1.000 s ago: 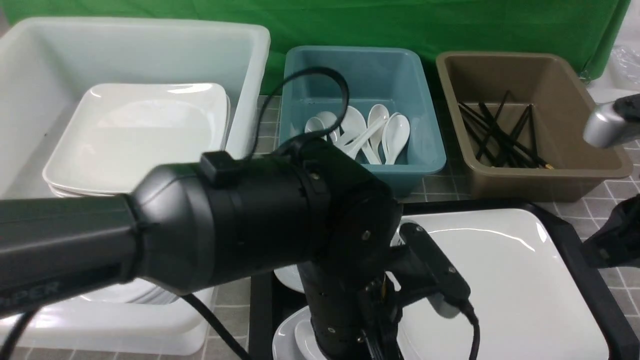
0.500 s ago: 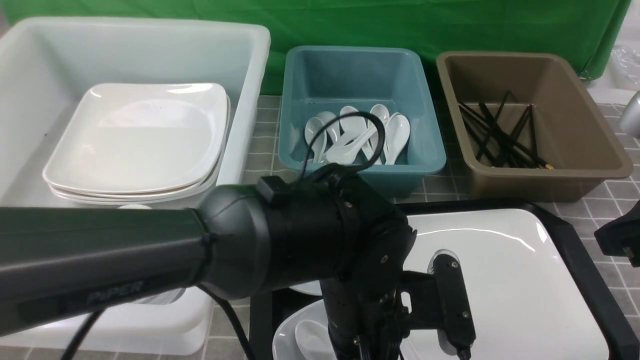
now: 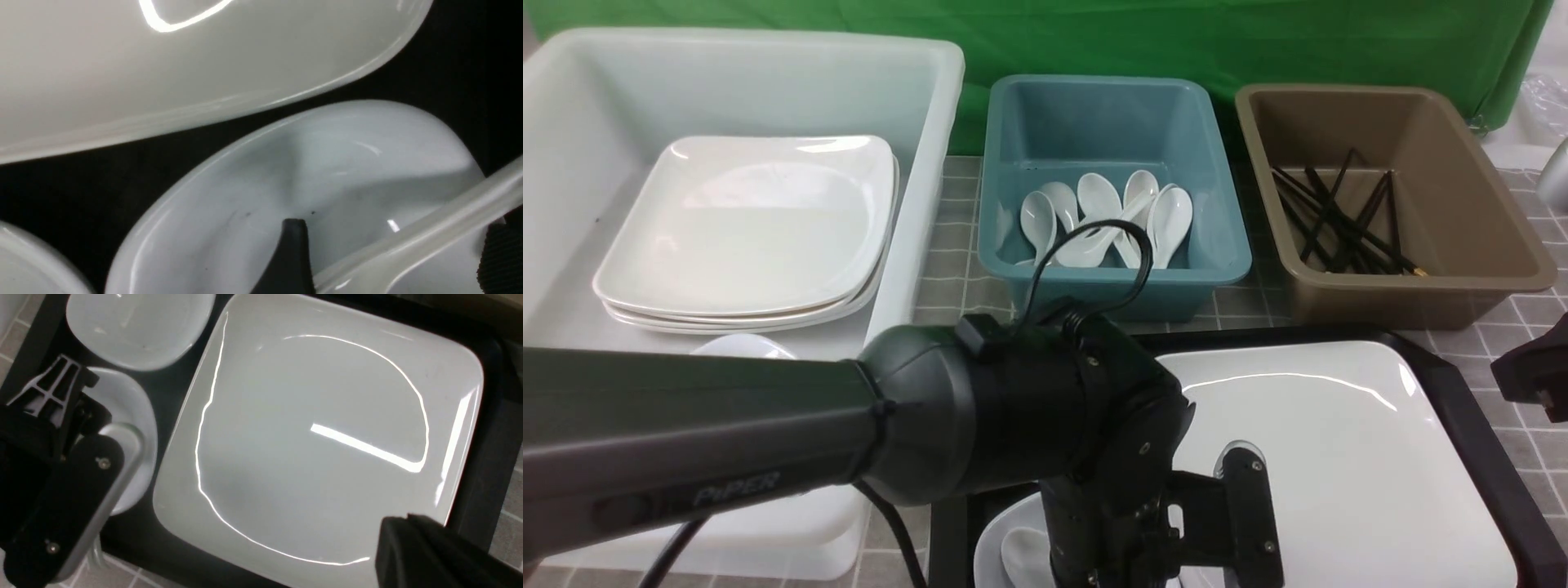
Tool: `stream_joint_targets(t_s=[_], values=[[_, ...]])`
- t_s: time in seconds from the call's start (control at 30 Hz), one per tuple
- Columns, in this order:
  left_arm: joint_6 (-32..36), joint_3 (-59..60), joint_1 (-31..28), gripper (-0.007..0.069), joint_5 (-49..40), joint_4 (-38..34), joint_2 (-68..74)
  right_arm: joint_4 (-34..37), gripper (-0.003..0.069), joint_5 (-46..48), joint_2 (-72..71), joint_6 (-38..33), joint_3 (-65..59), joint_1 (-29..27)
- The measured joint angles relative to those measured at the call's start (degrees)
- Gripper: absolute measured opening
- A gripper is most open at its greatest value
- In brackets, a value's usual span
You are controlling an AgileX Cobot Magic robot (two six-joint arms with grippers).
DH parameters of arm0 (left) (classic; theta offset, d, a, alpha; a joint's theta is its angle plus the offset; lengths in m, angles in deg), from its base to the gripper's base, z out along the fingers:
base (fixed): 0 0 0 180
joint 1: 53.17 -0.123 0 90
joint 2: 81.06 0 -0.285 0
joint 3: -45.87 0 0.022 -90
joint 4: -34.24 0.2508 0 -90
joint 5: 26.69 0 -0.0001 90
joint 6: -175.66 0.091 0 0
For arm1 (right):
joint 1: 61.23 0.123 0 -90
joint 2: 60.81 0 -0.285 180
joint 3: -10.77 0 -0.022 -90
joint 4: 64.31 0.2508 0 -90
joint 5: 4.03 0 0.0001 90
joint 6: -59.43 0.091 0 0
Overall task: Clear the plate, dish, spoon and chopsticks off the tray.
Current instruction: Use the left arm to grab a soup spoon from the plate, then use the left arm to put the soup spoon into the small storage box in the middle
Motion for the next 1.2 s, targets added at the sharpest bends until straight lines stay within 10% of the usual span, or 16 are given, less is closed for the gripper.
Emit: stream_joint_targets(t_s=[0.17, 0.47, 1.2], values=[[0.1, 0.1, 0.0, 0.0451, 1.2, 0.0, 0.0, 0.0, 0.0037, -0.3, 0.0, 0.2, 0.0, 0.0], [-3.1, 0.1, 0.0, 0.0035, 1.1, 0.0, 0.0, 0.0, 0.0044, -0.3, 0.0, 0.2, 0.0, 0.0], [-22.0, -9.9, -14.3, 0.0014, 4.2, -4.1, -10.6, 3.8, 0.0071, -2.5, 0.0, 0.7, 0.0, 0.0]])
